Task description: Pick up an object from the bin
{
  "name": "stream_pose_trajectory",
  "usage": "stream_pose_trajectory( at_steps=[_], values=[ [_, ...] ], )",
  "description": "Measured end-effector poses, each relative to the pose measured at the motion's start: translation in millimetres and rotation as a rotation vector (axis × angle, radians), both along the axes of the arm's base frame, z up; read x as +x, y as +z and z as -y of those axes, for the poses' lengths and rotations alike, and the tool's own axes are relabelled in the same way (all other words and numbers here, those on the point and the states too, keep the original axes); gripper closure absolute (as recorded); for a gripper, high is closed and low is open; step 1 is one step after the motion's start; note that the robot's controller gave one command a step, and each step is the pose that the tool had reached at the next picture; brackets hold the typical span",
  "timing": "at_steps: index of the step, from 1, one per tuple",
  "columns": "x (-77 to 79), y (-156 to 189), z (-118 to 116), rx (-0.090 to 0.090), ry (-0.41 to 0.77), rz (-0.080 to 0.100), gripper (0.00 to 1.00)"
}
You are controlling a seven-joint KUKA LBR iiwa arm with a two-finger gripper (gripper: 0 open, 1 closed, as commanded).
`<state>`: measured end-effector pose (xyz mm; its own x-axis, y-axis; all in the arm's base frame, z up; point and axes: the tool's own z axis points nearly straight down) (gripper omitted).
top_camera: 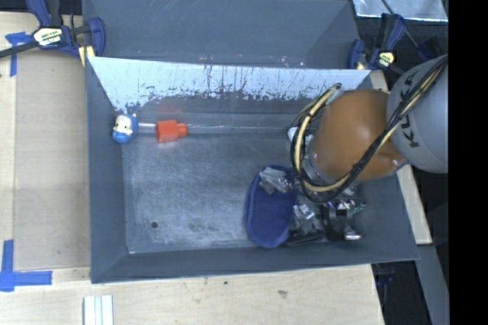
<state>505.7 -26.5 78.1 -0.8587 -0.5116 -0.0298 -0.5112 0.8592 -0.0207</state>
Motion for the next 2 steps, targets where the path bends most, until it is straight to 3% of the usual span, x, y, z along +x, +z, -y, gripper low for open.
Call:
stream_pose_trajectory(
  at_steps=[1, 2],
  values=[
    [16.7, -3, 0, 0.001, -0.038, -0.038, 1.0],
    [32.0, 91, 11, 0.001, 0.038, -0.024, 1.0]
  ],
)
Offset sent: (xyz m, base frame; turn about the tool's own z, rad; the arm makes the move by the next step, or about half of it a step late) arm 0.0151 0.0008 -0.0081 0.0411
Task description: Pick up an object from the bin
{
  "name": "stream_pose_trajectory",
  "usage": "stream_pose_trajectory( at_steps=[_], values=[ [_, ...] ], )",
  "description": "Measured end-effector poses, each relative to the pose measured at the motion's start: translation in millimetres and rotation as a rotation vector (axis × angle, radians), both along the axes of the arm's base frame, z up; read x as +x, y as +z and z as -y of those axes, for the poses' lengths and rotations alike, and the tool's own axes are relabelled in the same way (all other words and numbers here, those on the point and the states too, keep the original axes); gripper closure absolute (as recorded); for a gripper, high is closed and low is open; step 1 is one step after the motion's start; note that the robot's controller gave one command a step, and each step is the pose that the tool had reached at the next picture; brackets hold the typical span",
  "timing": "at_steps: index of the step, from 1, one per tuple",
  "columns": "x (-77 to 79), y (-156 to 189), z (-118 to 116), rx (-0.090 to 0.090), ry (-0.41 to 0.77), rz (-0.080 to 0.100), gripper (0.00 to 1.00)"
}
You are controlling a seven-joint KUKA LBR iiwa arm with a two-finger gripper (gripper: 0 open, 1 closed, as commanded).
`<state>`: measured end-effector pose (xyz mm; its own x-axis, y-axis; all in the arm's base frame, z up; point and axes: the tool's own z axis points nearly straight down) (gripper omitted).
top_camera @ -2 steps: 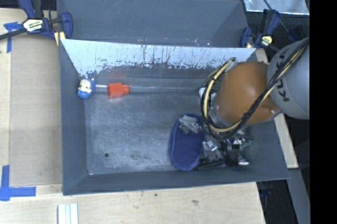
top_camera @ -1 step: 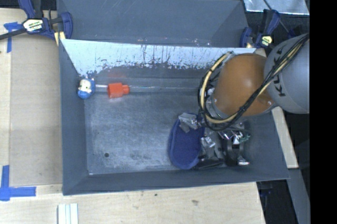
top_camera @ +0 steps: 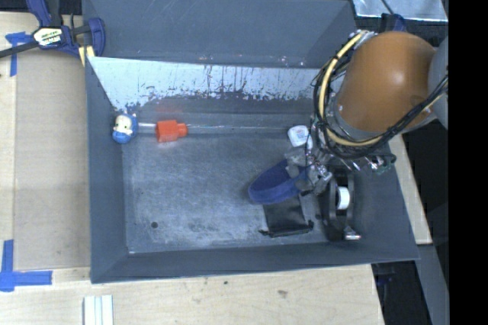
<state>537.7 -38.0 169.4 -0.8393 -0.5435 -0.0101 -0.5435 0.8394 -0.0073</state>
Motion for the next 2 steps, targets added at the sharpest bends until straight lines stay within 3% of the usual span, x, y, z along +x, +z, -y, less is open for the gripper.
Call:
stream_pose_trajectory(
  at_steps=[1, 2],
  values=[
    [58.0, 28, -13, 0.002, -0.024, -0.002, 1.0],
    [64.4, 83, 0, 0.0, 0.005, -0.002, 1.0]
  ],
)
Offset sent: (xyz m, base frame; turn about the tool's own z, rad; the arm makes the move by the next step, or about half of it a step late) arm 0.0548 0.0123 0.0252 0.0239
